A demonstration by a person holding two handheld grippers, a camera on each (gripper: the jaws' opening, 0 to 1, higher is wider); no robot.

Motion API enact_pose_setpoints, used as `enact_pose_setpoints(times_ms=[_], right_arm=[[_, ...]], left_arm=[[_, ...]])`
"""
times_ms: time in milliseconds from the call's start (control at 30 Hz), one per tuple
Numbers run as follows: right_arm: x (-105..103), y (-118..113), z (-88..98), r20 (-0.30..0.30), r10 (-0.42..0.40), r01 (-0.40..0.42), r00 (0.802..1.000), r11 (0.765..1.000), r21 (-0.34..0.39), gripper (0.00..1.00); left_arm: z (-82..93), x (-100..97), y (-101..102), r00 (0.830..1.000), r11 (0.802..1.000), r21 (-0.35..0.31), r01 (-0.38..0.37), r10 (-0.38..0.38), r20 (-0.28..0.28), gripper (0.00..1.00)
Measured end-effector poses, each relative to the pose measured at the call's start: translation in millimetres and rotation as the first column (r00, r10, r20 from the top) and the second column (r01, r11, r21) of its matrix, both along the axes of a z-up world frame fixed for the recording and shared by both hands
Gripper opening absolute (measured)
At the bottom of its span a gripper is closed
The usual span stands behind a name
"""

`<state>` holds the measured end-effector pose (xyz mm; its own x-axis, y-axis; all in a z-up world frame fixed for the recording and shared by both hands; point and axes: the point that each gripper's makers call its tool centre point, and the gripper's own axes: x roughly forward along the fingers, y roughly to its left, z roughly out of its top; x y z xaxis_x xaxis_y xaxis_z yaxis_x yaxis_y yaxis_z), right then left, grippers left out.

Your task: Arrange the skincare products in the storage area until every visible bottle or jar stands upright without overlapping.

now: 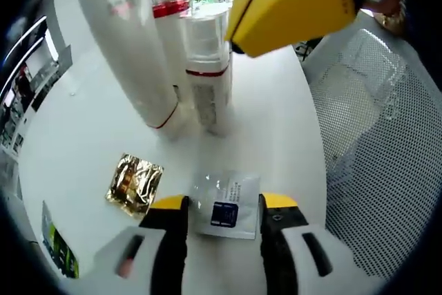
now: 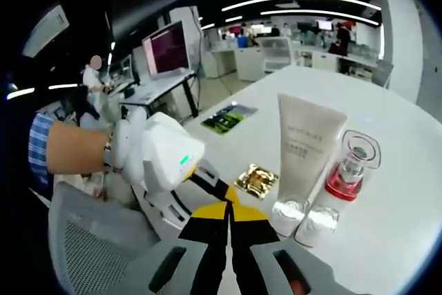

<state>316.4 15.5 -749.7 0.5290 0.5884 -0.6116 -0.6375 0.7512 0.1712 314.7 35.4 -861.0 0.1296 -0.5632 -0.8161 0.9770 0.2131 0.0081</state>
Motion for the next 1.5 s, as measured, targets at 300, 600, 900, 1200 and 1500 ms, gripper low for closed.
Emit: enact_pose_setpoints(times_ms=[300,600,900,1200,1500], right_arm=[[0,-1,0.4,0.0,-0.002,0.002,1.0,1.0,0.001,0.0],[0,-1,0.1,-0.003,-0.003,0.003,1.0,1.0,0.001,0.0],[0,-1,-0.6,-0.008,-0.002,0.002,1.0,1.0,0.001,0.0],[-1,0,-0.8,-0.01,0.005,-0.005,1.0,1.0,0.0,0.0],[-1,0,-1.3,-0.01,0.007,-0.007,1.0,1.0,-0.001,0.0]], left_arm=[[-0.7,0.5,4,1.0,1.0,0.0,0.006,-0.006,-0.007,0.37],[-1.4,2.7,9,1.0,1.0,-0.002,-0.003,0.002,-0.014,0.37],[-1.9,4.5,13,1.0,1.0,-0.002,0.005,-0.005,-0.016,0.36],[-2.3,4.2,14,0.999,1.0,0.004,-0.008,0.008,-0.031,0.36],[7.1,10.4,12,0.998,0.998,-0.019,-0.06,0.059,-0.026,0.46]])
